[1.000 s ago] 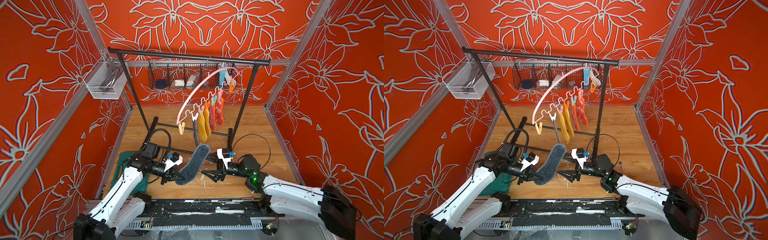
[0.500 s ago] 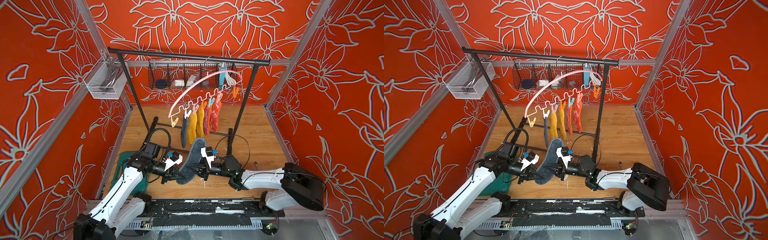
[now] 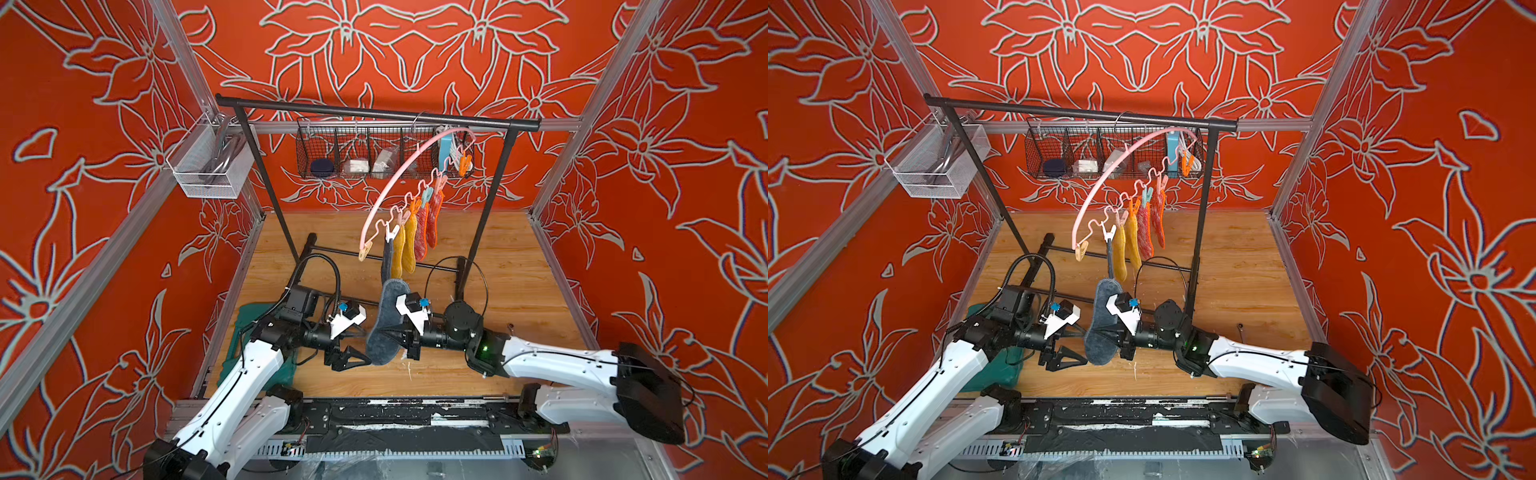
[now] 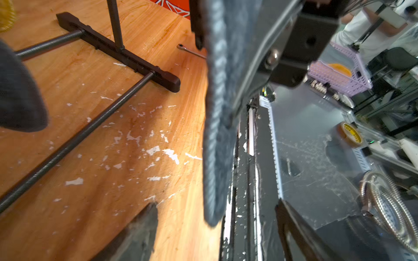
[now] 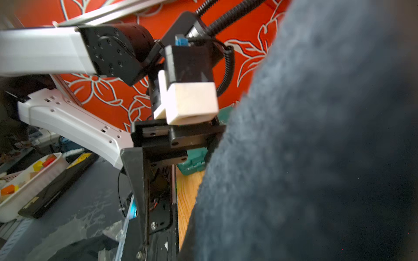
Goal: Take the shoe insoles off the hanger
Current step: Place the insole at the center of the board.
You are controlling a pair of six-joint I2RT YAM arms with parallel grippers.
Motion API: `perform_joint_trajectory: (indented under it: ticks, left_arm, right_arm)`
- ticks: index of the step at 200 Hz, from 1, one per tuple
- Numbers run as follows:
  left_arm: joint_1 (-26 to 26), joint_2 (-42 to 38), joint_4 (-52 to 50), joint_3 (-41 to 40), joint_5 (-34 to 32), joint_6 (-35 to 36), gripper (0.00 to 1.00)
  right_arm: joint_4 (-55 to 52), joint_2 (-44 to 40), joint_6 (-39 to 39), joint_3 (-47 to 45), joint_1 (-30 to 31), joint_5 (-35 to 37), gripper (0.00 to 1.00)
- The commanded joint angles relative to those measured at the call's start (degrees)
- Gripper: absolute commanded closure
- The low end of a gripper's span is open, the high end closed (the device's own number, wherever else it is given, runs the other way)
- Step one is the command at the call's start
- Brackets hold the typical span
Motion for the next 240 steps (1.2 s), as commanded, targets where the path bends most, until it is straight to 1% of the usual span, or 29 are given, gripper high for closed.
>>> perform_joint_trajectory:
  ticks: [1,14,29,46,56,64,77,92,118,134,143,167,201,240]
  left_arm:
    - [0.1,-0.8,1.8,-1.7,-7.7,-1.3,0.17]
    - [0.6,-1.0,2.9,-2.6,-12.0,-1.9,0.15]
    - [1.2,-1.5,4.8,-3.4,-18.3,-3.6,0.14]
    - [2.4,-2.4,7.7,-4.6,-24.7,-5.5,0.11]
    - [3.3,-3.1,9.1,-5.5,-27.5,-6.1,0.06]
    - [4.2,-3.6,10.4,-6.4,-29.0,-6.6,0.02]
    - [6.0,-4.2,12.4,-7.7,-30.0,-7.1,0.02]
    - [8.6,-4.3,14.3,-8.5,-30.0,-8.1,0.02]
    - [13.5,-3.1,16.7,-8.4,-30.7,-9.9,0.02]
    - [16.0,-1.5,17.6,-7.7,-32.0,-10.3,0.02]
    - [17.0,-0.7,18.1,-7.2,-34.0,-10.3,0.02]
    - [19.3,1.2,19.9,-6.3,-39.5,-11.7,0.02]
    - [22.8,4.1,18.8,-4.6,-39.8,-13.1,0.02]
    - [25.4,6.5,21.5,-5.4,-41.3,-14.8,0.02]
  right_arm:
    - [-23.6,-3.7,-5.2,3.4,-2.1,2.9,1.0]
    - [-31.7,-6.2,-5.3,4.8,-3.2,5.3,1.0]
    - [-39.5,-8.7,-0.3,5.2,-5.1,8.5,1.0]
    - [-46.2,-11.3,6.8,4.5,-8.9,8.0,1.0]
    - [-50.8,-11.9,10.7,4.5,-12.4,6.5,1.0]
    - [-54.1,-11.8,12.6,4.8,-15.5,3.9,1.0]
    - [-59.5,-11.1,13.2,5.8,-19.2,1.4,1.0]
    - [-64.3,-9.8,12.5,7.2,-21.2,1.2,1.0]
    - [-69.0,-7.9,12.6,8.9,-24.2,1.0,1.0]
    - [-73.4,-5.3,13.8,11.3,-26.5,3.5,1.0]
    - [-76.0,-3.6,13.1,12.9,-27.6,4.1,1.0]
    - [-82.8,0.3,13.1,16.2,-30.3,8.9,1.0]
    - [-85.4,2.6,11.8,16.7,-34.3,11.1,1.0]
    - [-83.2,3.3,10.7,15.2,-38.5,12.0,1.0]
